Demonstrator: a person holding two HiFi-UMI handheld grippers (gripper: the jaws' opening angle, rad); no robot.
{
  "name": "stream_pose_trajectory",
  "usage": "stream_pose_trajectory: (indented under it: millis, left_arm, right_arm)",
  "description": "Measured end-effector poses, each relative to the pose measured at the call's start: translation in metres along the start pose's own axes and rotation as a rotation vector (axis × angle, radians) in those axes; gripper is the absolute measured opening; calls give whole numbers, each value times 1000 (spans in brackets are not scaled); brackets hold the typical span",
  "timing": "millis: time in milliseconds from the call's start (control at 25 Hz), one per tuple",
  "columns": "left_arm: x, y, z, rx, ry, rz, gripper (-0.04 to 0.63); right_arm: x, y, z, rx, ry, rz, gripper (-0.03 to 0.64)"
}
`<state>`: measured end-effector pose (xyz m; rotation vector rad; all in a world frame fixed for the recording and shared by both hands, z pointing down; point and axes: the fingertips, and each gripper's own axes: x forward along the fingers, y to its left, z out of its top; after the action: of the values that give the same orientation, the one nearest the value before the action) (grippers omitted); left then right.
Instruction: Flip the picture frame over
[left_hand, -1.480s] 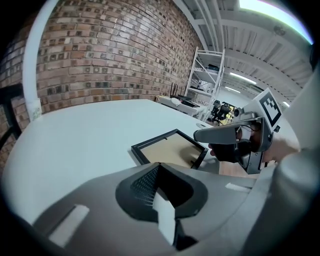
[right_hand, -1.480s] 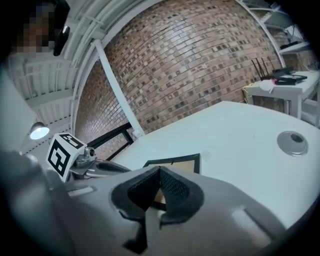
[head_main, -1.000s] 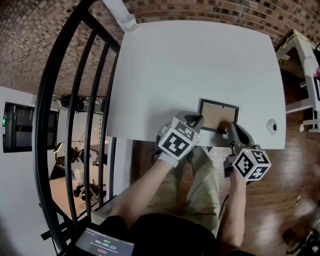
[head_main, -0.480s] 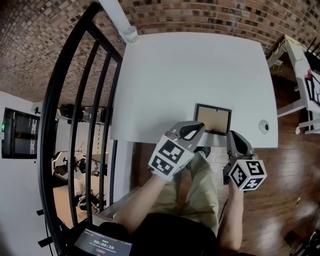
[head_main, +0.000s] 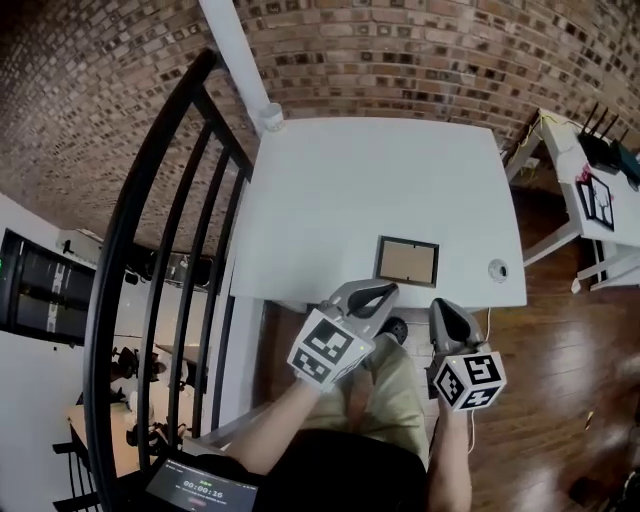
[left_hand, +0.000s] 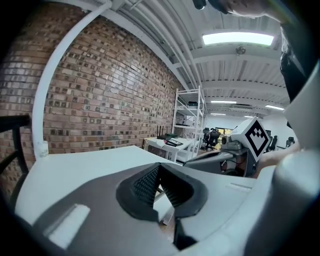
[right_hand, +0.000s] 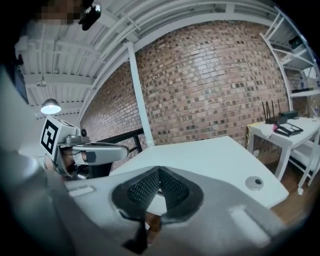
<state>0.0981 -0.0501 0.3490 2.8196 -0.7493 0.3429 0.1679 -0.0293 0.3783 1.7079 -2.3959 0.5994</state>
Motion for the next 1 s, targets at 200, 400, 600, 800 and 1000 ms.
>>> stream_pose_trajectory:
  millis: [200,400,600,800,1000]
  left_arm:
    - [-23,-22,24,37,-60,-7,15]
    - [-54,-44,42,65,-121,-6,15]
    - [-80,-59,57,67,-168,-10,15]
    - [-104,-66,64,39,-205,3,15]
    - [-124,-64,64,3,-248,44,15]
  right_arm:
    - [-24,21,23,-34,-58,-3,-8]
    - [-50,47,35,-57,-102,6,-8]
    - [-69,66,51,-59,-151,10,-8]
    - [-86,82,58,-67,-189,4,-8]
    - [-98,90,59,-70,-219,14,-8]
